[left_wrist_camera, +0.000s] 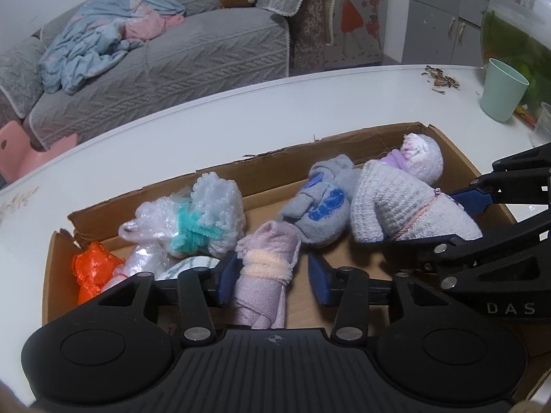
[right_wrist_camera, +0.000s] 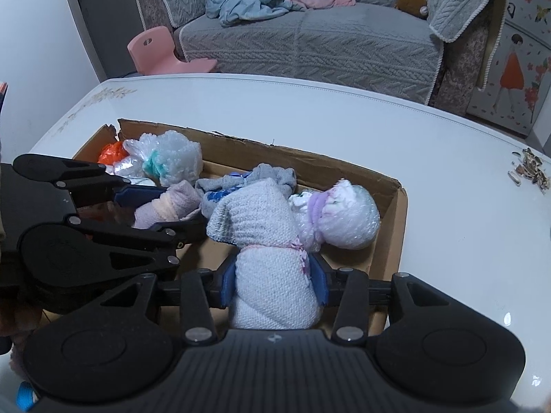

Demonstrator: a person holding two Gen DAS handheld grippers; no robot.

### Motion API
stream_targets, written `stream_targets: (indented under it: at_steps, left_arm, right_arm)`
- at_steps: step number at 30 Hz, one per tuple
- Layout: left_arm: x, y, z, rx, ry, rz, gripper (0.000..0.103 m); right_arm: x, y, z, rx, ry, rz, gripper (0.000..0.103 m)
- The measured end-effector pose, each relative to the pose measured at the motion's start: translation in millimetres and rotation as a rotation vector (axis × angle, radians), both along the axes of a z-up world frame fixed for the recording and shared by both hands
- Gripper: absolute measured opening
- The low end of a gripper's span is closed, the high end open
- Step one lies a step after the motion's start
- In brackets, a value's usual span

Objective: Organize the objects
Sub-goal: 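Open both grippers and lift them out of the tray, then move both grippers back toward the remaining pile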

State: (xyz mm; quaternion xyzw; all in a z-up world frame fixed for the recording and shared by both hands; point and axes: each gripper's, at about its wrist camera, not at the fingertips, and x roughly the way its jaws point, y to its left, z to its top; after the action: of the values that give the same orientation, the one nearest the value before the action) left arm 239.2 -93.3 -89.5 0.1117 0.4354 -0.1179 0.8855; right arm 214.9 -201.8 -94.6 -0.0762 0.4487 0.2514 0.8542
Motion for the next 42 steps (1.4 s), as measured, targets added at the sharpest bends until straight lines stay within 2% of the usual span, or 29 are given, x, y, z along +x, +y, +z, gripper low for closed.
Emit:
stream_targets:
  at_steps: [3,7,9,13,18,25,29,32,34,38,42]
  left_arm:
    - [-2,2,1,0.000,0.019,0.007,0.066]
    - [-7,6,7,-0.004,0.031,0.025,0.070]
    - [-11,9,12,-0.010,0.027,0.035,0.073]
    - [-21,14,24,-0.021,0.015,0.046,0.083]
    - [-36,18,46,-0.070,-0.007,0.062,0.085]
    - [-84,35,81,-0.133,-0.063,0.089,0.087]
    - [-129,58,92,-0.182,-0.103,0.155,0.101]
    - [-167,72,87,-0.215,-0.099,0.205,0.101]
    - [-191,77,78,-0.207,-0.094,0.224,0.102]
    - [-229,82,48,-0.194,-0.029,0.231,0.102]
    - [-253,81,26,-0.188,-0.016,0.221,0.102]
  right_arm:
    - [1,-4,1,-0.004,0.005,-0.016,0.048]
    - [0,-4,5,-0.006,0.008,-0.025,0.054]
    - [-2,-5,9,0.000,0.007,-0.026,0.061]
    - [-9,-11,21,0.012,-0.006,-0.042,0.071]
    - [-24,-17,39,0.052,-0.018,-0.066,0.076]
    - [-55,-25,66,0.080,-0.053,-0.080,0.087]
    - [-81,-33,77,0.113,-0.071,-0.118,0.095]
    - [-101,-39,78,0.115,-0.080,-0.138,0.098]
    - [-118,-43,75,0.112,-0.081,-0.148,0.098]
    - [-149,-47,68,0.097,-0.080,-0.161,0.098]
    - [-177,-53,55,0.084,-0.061,-0.167,0.098]
